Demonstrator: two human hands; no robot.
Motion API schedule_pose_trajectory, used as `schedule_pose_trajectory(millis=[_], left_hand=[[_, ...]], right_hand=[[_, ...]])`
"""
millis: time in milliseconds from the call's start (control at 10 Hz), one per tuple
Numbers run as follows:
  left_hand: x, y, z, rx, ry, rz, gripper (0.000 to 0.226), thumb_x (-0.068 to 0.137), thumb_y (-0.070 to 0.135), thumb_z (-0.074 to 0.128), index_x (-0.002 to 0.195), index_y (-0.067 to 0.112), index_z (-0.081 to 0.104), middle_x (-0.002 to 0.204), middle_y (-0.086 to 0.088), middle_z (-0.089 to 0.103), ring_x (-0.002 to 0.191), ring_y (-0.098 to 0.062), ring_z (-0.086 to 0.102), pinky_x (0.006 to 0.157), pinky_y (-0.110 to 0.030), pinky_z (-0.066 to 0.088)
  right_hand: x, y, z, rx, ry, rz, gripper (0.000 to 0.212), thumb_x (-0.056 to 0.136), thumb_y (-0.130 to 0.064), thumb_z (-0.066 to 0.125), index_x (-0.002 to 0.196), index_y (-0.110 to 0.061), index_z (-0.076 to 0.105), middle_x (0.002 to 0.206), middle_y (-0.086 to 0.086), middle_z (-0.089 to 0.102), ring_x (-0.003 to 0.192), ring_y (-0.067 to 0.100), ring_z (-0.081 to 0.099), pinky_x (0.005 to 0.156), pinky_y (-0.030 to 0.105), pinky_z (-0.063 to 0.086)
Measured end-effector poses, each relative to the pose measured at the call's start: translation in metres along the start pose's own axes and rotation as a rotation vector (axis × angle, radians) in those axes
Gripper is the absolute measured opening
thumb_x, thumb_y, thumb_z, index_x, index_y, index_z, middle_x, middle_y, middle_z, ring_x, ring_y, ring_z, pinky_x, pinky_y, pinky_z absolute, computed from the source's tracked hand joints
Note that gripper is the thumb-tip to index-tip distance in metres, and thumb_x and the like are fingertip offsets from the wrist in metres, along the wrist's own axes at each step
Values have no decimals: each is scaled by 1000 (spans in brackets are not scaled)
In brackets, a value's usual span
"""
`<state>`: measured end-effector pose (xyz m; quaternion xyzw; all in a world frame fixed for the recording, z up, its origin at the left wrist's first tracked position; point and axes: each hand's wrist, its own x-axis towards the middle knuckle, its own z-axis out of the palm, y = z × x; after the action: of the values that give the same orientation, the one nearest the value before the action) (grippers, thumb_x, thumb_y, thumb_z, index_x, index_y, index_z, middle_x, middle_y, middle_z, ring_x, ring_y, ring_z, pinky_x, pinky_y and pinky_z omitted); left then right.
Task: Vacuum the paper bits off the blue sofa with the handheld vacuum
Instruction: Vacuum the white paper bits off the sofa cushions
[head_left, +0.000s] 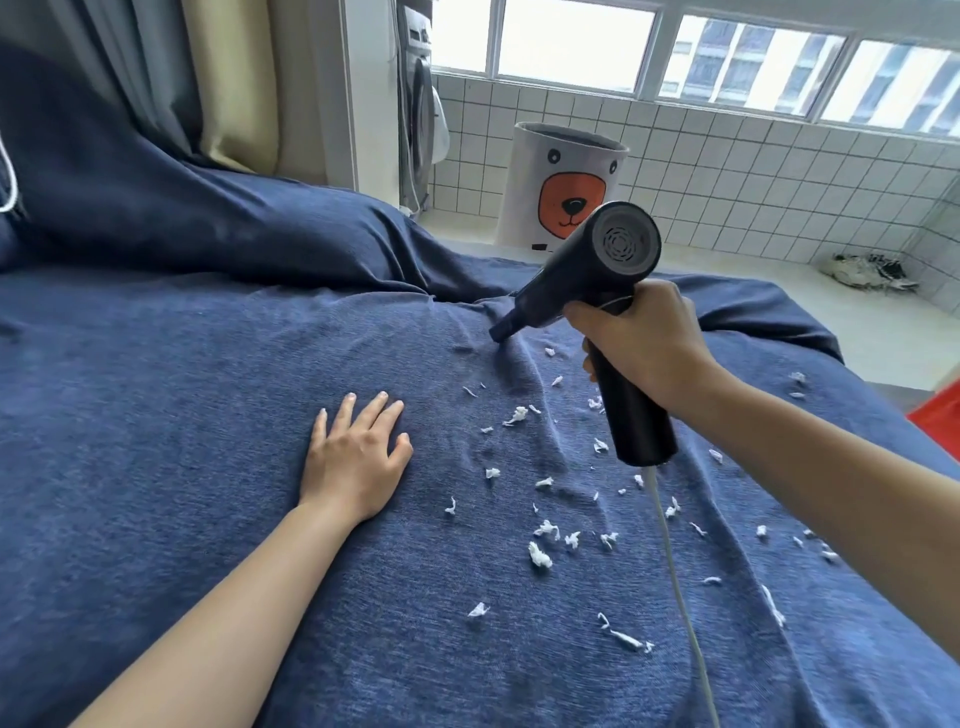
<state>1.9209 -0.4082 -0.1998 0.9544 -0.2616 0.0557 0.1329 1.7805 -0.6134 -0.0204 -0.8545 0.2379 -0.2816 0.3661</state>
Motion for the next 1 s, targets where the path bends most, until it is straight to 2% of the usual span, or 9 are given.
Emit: schedule_pose_trajectory(millis=[100,300,400,500,600,700,900,1000], left_hand=[[0,0,0,-3,9,-1,54,98,47,28,150,34,25,159,13,18,148,-18,8,120,-44,3],[0,0,0,-2,15,-1,54,97,48,29,149,35,26,158,13,19,148,-17,10,121,-44,4],[0,0,0,-5,17,-4,54,97,48,30,149,35,27,158,13,20,148,-17,10,121,-44,4],[0,0,0,-7,18,-5,54,97,48,30,149,35,27,158,13,21,148,-17,10,121,-44,4],[0,0,0,-6,22,-4,53,97,48,30,149,35,28,158,13,21,148,-17,11,121,-44,5],[0,-1,0,-11,26,-6,53,97,47,31,148,35,29,157,13,22,148,-17,12,120,-43,5],[1,-1,1,3,23,-10,53,98,48,30,149,35,27,158,14,21,148,-16,11,121,-43,5],[0,0,1,3,19,-10,53,98,48,29,149,35,27,158,14,21,148,-16,11,121,-43,6]], right_hand=[[5,4,-1,-6,19,16,24,80,-25,72,67,-6,67,60,6,67,44,14,68,60,38,64],[8,6,-4,23,67,10,23,80,-26,72,69,-7,67,69,14,73,50,19,71,66,45,64],[10,6,-7,5,84,-5,21,81,-25,72,71,-6,68,71,15,73,46,14,69,66,42,64],[12,9,-9,-31,85,-1,21,82,-25,71,71,-7,69,69,13,74,46,13,68,60,29,61],[13,12,-11,-51,77,16,22,82,-24,71,69,-7,68,66,11,73,44,10,66,47,17,52],[11,13,-15,-57,78,21,22,82,-23,71,69,-6,66,64,9,70,42,10,65,44,14,49],[3,20,-37,-81,57,64,20,83,-21,70,69,-8,67,67,13,71,50,23,70,60,38,64],[-3,24,-40,-95,51,79,22,82,-23,70,68,-5,68,66,15,73,55,27,72,64,43,64]])
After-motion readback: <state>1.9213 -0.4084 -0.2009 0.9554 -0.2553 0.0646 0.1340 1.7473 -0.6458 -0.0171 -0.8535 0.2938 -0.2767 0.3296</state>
